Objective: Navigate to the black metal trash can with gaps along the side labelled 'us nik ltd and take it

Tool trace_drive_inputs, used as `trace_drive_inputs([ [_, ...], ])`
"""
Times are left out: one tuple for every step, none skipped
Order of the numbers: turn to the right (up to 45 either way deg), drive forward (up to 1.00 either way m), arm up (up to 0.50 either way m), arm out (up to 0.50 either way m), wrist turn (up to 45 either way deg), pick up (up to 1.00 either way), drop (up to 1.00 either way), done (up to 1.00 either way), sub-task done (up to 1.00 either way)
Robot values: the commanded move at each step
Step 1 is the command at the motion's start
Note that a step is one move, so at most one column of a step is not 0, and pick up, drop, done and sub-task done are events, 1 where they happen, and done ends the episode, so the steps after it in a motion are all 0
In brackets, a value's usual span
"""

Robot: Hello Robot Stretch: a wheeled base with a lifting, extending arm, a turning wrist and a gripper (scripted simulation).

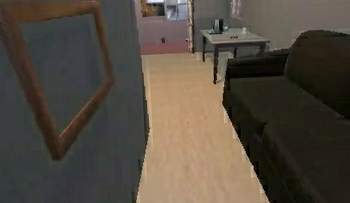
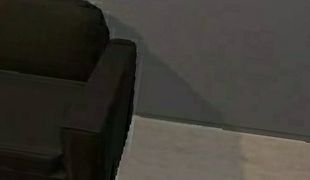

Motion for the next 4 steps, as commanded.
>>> trace_drive_inputs([
  [0.0,1.00,0.00,0.00,0.0,0.00,0.00,0.00,0.00],
  [0.0,1.00,0.00,0.00,0.0,0.00,0.00,0.00,0.00],
  [0.0,1.00,0.00,0.00,0.0,0.00,0.00,0.00,0.00],
  [0.0,1.00,0.00,0.00,0.0,0.00,0.00,0.00,0.00],
])
